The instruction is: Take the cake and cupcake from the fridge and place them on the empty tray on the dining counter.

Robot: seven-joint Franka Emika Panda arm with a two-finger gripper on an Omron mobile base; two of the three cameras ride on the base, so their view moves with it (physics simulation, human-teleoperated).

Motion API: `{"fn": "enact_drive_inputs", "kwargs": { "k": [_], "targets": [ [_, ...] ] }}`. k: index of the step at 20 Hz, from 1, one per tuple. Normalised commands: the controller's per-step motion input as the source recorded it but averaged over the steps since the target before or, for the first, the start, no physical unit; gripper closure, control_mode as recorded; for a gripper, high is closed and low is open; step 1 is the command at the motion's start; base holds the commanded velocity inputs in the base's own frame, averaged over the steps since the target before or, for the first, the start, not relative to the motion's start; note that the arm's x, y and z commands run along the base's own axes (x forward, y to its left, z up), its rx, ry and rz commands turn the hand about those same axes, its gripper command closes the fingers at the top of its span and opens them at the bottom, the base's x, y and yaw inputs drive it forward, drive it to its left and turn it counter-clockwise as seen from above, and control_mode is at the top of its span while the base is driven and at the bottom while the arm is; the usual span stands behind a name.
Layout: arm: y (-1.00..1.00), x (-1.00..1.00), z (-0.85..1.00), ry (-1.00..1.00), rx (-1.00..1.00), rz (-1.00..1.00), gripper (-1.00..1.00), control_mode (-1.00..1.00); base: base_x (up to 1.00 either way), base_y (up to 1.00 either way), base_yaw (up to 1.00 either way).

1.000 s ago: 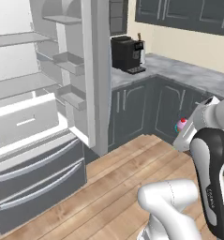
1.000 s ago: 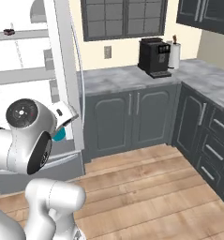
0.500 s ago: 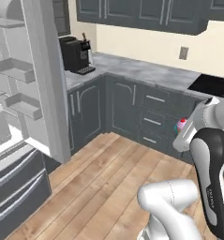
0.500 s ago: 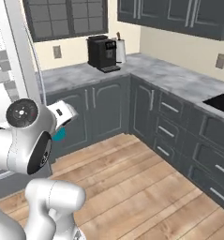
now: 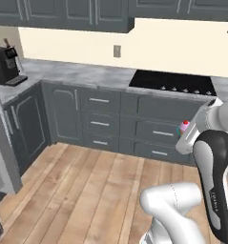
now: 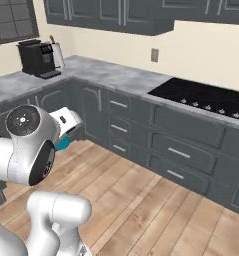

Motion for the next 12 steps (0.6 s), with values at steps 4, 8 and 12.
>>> {"fn": "enact_drive_inputs", "kwargs": {
  "k": [4,8,12],
  "targets": [
    [0.00,0.00,0.00,0.00,0.00,0.00,1.00,1.00,-0.30,-0.19,-0.55],
    [0.00,0.00,0.00,0.00,0.00,0.00,1.00,1.00,-0.17,-0.09,-0.42],
    [0.00,0.00,0.00,0.00,0.00,0.00,1.00,1.00,-0.11,-0.34,-0.38]
  ]
}}
